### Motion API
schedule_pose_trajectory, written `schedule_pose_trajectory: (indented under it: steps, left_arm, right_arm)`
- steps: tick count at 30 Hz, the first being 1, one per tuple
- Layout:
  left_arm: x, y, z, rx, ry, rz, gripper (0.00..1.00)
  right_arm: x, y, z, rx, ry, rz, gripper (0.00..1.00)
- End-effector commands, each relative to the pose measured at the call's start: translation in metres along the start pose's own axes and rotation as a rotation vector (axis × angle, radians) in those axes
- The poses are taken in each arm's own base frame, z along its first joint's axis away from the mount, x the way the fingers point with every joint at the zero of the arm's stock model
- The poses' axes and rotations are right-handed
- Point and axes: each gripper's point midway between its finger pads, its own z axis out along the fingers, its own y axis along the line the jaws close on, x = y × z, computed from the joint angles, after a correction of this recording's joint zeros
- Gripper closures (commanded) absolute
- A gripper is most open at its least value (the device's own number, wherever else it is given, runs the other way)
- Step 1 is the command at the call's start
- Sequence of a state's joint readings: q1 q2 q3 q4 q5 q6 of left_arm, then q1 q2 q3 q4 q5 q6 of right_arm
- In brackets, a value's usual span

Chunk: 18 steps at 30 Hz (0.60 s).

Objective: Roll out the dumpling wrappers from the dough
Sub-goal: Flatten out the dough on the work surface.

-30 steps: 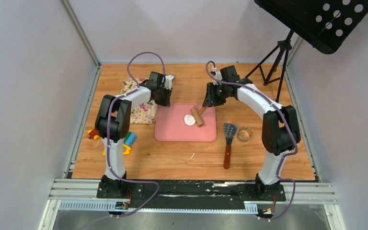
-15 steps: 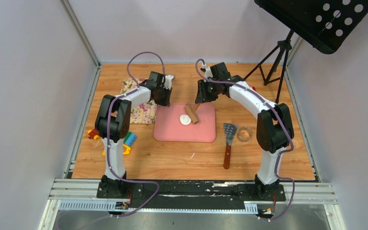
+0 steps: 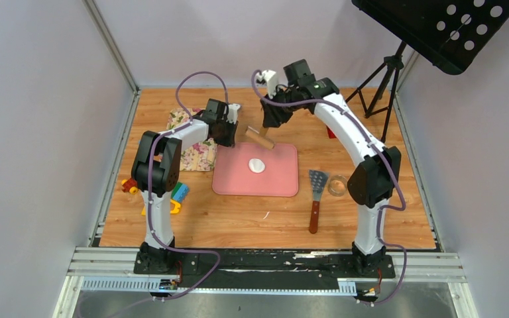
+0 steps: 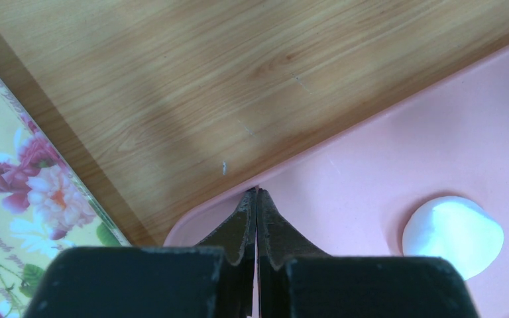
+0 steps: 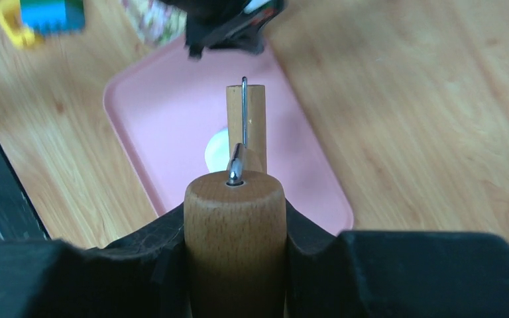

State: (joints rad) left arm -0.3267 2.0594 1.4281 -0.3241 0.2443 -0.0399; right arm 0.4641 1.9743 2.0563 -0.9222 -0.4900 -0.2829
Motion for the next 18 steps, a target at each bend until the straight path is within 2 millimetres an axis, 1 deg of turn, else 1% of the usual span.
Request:
schedule_pose_trajectory:
  steps: [1, 6, 14, 18]
  left_arm:
    - [0.009, 0.008, 0.005, -0.036, 0.034, -0.002, 1.0]
    - [0.009, 0.009, 0.005, -0.039, 0.033, -0.001, 1.0]
    - [0.01, 0.009, 0.006, -0.036, 0.036, -0.002, 1.0]
    - [0.01, 0.009, 0.006, -0.035, 0.037, 0.0, 1.0]
  right_arm:
    - [0.05, 0.036, 0.025, -0.165, 0.177, -0.228, 1.0]
    - [0.063, 0.04, 0.042, -0.2, 0.212, -0.258, 1.0]
    - [0.068, 0.043, 0.06, -0.207, 0.23, -0.289, 1.0]
    - [0.078, 0.041, 0.069, -0.199, 0.264, -0.303, 1.0]
